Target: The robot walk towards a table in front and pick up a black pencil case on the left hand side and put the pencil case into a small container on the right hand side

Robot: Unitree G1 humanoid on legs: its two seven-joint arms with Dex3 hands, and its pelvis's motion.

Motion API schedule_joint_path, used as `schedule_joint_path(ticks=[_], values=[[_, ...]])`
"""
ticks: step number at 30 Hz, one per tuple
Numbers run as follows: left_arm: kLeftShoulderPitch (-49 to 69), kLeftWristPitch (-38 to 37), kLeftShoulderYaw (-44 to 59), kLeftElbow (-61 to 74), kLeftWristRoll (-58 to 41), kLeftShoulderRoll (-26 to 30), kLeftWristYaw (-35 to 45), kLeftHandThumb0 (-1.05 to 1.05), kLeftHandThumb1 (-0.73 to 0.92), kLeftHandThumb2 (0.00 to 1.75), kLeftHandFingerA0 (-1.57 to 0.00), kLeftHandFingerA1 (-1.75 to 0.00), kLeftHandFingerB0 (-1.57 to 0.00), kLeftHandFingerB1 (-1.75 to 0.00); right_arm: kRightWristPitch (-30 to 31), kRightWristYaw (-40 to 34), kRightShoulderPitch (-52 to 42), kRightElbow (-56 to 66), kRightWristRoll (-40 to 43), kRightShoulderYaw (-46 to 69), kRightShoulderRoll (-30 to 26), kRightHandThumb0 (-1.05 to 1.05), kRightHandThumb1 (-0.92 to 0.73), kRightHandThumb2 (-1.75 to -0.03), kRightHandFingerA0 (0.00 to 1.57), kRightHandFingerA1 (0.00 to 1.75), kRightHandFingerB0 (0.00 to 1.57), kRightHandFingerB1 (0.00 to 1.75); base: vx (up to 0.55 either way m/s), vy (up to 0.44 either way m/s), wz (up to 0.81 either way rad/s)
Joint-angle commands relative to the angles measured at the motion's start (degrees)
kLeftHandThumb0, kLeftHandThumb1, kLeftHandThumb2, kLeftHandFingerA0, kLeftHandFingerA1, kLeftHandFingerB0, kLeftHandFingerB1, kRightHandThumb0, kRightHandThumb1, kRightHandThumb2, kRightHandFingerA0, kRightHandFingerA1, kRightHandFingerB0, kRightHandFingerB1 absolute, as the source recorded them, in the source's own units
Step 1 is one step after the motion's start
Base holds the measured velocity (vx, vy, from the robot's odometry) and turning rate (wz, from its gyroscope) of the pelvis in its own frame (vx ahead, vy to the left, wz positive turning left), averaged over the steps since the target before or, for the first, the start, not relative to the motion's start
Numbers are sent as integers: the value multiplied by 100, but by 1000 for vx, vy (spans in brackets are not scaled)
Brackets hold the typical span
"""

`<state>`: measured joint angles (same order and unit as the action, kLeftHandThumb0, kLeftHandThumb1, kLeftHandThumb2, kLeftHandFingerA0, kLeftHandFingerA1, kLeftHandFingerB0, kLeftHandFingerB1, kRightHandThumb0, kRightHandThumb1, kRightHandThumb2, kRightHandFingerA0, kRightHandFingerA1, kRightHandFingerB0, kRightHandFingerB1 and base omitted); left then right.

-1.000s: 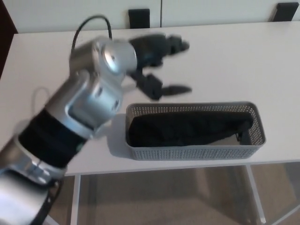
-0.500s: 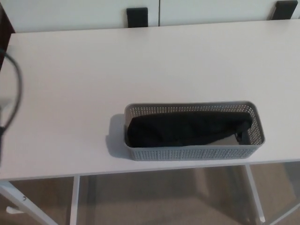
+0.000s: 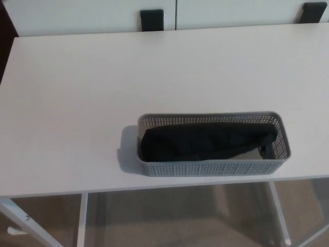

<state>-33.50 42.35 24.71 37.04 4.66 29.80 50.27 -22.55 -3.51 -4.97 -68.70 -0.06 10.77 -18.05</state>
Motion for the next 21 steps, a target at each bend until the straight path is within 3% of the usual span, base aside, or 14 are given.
schedule_joint_path(ticks=[1, 2, 8, 9, 10, 11, 12, 13, 14, 15, 16, 17, 20, 21], values=[[5770, -2719, 3544, 450, -1400, -1817, 1882, -69, 62, 60, -7, -29, -7, -24, 25, -42, -283, -205, -307, -268, -55, -48, -46, -76, 66, 64, 38, 49, 0, 0, 0], [6102, -3104, 3623, 159, -1390, -1984, 1855, -74, 51, 83, -4, -36, -6, -26, 28, -38, -296, -227, -304, -273, -49, -47, -46, -75, 65, 63, 38, 49, 0, 0, 0], [7465, -4196, 3585, -2127, -774, -2491, 669, -73, 50, 85, -4, -32, -7, -27, 1, -43, -469, -286, -327, -347, 5, -45, -47, -76, 61, 60, 36, 49, 0, 0, 0], [7589, -4411, 3490, -2716, -557, -2446, 216, -72, 52, 86, -3, -33, -8, -28, -42, -41, -539, -312, -316, -349, 40, -37, -57, -57, 66, 52, 42, 39, 0, 0, 0], [7618, -4632, 3354, -3597, -348, -2238, -260, -74, 55, 87, -4, -33, -5, -26, -81, -34, -594, -327, -319, -359, 53, -44, -46, -77, 59, 61, 35, 49, 0, 0, 0], [7596, -4685, 3314, -4048, -289, -2122, -475, -74, 55, 87, -5, -33, -5, -25, -95, -43, -620, -335, -331, -374, 57, -45, -46, -76, 61, 62, 37, 49, 0, 0, 0], [7519, -4668, 3248, -4788, -208, -1915, -903, -70, 66, 62, -9, -27, -8, -22, -91, -85, -657, -333, -355, -407, 58, -46, -46, -76, 61, 61, 36, 49, 0, 0, 0], [7477, -4663, 3216, -5054, -193, -1826, -1067, -74, 54, 88, -4, -35, -5, -25, -88, -92, -668, -333, -346, -406, 64, -46, -46, -76, 62, 63, 37, 49, 0, 0, 0], [7407, -4670, 3210, -5389, -240, -1720, -1178, -73, 68, 60, -9, -28, -7, -25, -121, -71, -692, -342, -322, -393, 76, -46, -46, -76, 65, 66, 37, 50, 0, 0, 0], [7355, -4683, 3215, -5645, -297, -1644, -1235, -73, 68, 60, -9, -28, -7, -25, -157, -51, -712, -349, -307, -387, 82, -46, -46, -76, 65, 66, 37, 50, 0, 0, 0], [7328, -4651, 3200, -5814, -316, -1587, -1307, -79, 64, 63, -9, -27, -9, -21, -156, -35, -711, -368, -292, -378, 86, -46, -46, -75, 64, 64, 37, 50, 0, 0, 0], [7283, -4697, 3169, -6072, -320, -1513, -1425, -79, 56, 93, -4, -35, -8, -26, -133, -19, -699, -387, -288, -380, 84, -45, -46, -76, 61, 63, 35, 49, 0, 0, 0], [7163, -4608, 3123, -7015, -343, -1260, -1831, -78, 57, 97, -4, -38, -4, -27, -92, -81, -709, -358, -321, -427, 84, -44, -47, -76, 61, 62, 36, 49, 0, 0, 0], [7096, -4629, 3098, -7380, -364, -1181, -2017, -79, 58, 96, -8, -43, -2, -30, -116, -43, -717, -353, -293, -419, 78, -37, -59, -57, 65, 52, 42, 38, 0, 0, 0]])
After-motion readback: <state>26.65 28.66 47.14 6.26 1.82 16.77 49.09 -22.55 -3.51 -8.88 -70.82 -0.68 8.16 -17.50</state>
